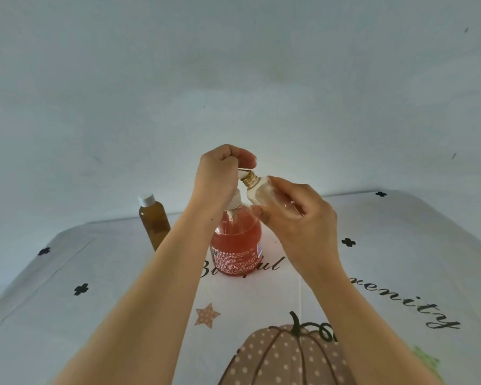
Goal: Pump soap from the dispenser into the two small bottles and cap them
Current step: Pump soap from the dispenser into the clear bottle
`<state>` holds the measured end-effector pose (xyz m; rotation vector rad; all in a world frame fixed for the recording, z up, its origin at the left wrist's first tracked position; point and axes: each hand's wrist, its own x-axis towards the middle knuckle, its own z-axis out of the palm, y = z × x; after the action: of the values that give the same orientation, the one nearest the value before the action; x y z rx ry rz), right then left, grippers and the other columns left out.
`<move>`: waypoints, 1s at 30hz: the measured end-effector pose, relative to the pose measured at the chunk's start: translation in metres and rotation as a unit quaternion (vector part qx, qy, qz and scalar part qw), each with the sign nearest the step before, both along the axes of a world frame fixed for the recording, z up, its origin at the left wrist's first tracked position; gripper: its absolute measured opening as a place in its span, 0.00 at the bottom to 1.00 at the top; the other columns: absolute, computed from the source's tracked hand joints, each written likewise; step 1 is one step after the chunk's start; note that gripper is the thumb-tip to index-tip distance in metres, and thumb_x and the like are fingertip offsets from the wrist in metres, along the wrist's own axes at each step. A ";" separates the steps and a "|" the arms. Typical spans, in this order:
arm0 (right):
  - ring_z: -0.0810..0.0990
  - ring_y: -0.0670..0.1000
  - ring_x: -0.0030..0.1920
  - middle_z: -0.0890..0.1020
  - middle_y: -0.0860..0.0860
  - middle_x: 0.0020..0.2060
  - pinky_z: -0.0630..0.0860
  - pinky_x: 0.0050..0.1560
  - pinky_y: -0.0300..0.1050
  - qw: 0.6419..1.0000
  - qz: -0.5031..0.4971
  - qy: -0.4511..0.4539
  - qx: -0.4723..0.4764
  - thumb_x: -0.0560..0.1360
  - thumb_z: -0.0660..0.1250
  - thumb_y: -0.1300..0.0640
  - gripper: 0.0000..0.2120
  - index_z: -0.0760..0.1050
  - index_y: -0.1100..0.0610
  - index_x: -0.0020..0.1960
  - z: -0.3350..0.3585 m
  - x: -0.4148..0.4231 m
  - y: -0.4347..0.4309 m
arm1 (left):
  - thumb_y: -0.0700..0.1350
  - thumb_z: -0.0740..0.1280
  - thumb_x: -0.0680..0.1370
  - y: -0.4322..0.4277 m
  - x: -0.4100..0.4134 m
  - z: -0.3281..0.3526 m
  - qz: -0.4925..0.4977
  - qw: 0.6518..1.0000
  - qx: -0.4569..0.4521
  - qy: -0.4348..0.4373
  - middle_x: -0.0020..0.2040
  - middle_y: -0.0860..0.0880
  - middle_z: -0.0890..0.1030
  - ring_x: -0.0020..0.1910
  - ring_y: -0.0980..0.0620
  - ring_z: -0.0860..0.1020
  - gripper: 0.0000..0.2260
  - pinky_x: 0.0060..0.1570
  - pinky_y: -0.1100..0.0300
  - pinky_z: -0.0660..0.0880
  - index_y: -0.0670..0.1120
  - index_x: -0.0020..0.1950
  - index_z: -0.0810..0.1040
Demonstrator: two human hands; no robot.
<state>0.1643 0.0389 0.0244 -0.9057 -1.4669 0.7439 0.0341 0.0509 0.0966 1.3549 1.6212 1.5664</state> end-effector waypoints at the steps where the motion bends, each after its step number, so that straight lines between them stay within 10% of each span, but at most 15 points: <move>1: 0.78 0.36 0.53 0.82 0.40 0.51 0.72 0.51 0.25 1.000 -0.002 0.001 0.003 0.67 0.79 0.52 0.22 0.81 0.49 0.61 -0.001 0.000 0.000 | 0.32 0.53 0.73 0.001 0.001 -0.001 0.002 1.000 0.005 -0.007 0.41 0.53 0.84 0.46 0.54 0.82 0.19 0.38 0.62 0.72 0.49 0.39 0.80; 8: 0.78 0.37 0.53 0.81 0.40 0.51 0.72 0.51 0.26 0.999 -0.013 -0.013 0.026 0.68 0.78 0.50 0.22 0.81 0.49 0.61 -0.007 -0.001 0.001 | 0.32 0.53 0.72 0.002 0.000 -0.007 -0.001 1.000 0.003 0.002 0.42 0.52 0.85 0.44 0.53 0.82 0.19 0.40 0.60 0.76 0.46 0.40 0.81; 12: 0.77 0.33 0.52 0.80 0.37 0.50 0.72 0.49 0.25 1.000 -0.004 -0.024 0.012 0.69 0.77 0.49 0.22 0.80 0.48 0.62 -0.011 -0.003 0.004 | 0.33 0.53 0.73 0.000 -0.001 -0.013 -0.019 0.999 -0.030 0.009 0.39 0.52 0.83 0.30 0.52 0.76 0.18 0.24 0.64 0.70 0.43 0.43 0.82; 30: 0.77 0.36 0.54 0.81 0.41 0.53 0.71 0.50 0.24 0.997 -0.025 -0.036 0.057 0.68 0.73 0.41 0.26 0.79 0.50 0.63 -0.008 -0.006 -0.002 | 0.32 0.53 0.72 0.000 -0.001 -0.004 -0.008 0.999 0.004 -0.043 0.40 0.49 0.85 0.48 0.47 0.83 0.18 0.49 0.54 0.78 0.45 0.40 0.80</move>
<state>0.1581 0.0372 0.0163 -0.8860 -1.5286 0.5899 0.0336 0.0508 0.0924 1.2824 1.5505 1.6006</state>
